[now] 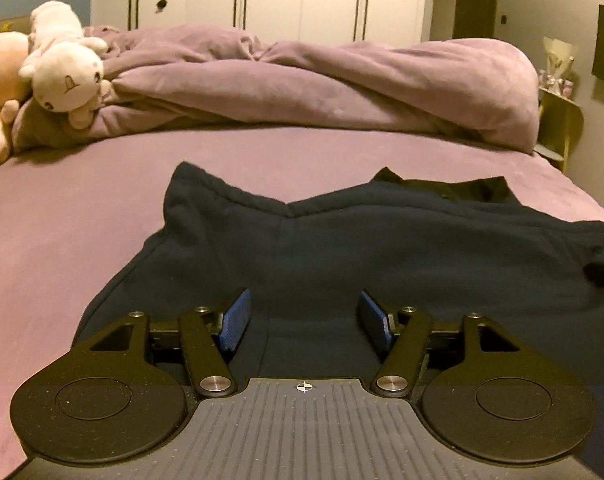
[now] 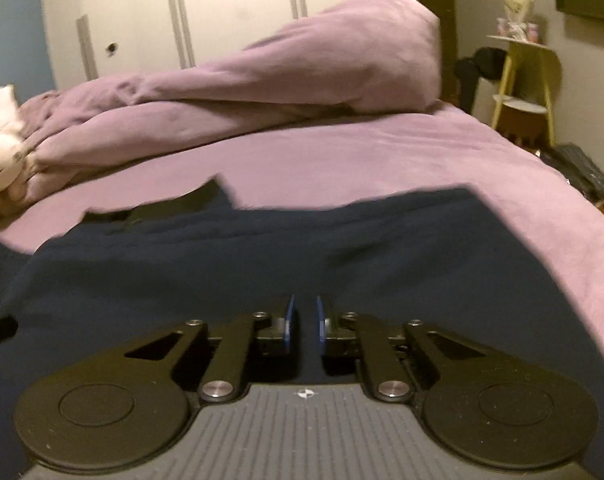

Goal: Fold large clothes

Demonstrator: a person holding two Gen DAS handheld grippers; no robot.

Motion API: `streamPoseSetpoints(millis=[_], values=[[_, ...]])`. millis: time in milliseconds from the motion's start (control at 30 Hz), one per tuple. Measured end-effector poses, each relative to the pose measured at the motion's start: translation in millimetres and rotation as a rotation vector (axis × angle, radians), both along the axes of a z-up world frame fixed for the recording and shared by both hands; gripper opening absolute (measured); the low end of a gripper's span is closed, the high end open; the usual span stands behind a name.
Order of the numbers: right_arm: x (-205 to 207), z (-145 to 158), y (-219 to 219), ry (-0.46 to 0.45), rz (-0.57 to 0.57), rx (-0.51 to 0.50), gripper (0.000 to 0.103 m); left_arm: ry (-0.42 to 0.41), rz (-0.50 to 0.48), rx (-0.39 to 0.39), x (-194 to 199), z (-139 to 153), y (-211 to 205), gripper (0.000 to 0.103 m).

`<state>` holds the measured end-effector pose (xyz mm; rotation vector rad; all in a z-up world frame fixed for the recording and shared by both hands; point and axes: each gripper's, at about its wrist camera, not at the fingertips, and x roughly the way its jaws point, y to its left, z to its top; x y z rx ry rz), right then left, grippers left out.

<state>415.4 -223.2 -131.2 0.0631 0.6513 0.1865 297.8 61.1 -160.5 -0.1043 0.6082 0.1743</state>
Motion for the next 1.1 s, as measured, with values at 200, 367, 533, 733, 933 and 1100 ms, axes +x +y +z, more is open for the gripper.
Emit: streamPoseSetpoints(millis=[200, 367, 533, 733, 933, 1100], values=[[27, -4, -59, 0.039, -0.205, 0.167, 0.000, -0.006, -0.017, -0.031, 9, -6, 3, 0.069], [-21, 19, -53, 0.025, -0.134, 0.150, 0.018, 0.009, -0.024, -0.011, -20, 10, 0, 0.073], [-111, 26, -55, -0.071, -0.122, 0.006, 0.020, -0.035, 0.024, -0.031, -74, 20, 9, 0.078], [-154, 30, -67, -0.067, -0.155, -0.116, 0.020, -0.003, 0.087, -0.035, -132, 33, 24, 0.082], [-161, 52, -64, -0.025, -0.222, -0.105, 0.019, 0.086, 0.211, -0.384, -194, 25, 74, 0.086], [-174, 63, -20, -0.027, -0.078, -0.054, 0.019, 0.073, 0.108, -0.724, -211, 9, 91, 0.086]])
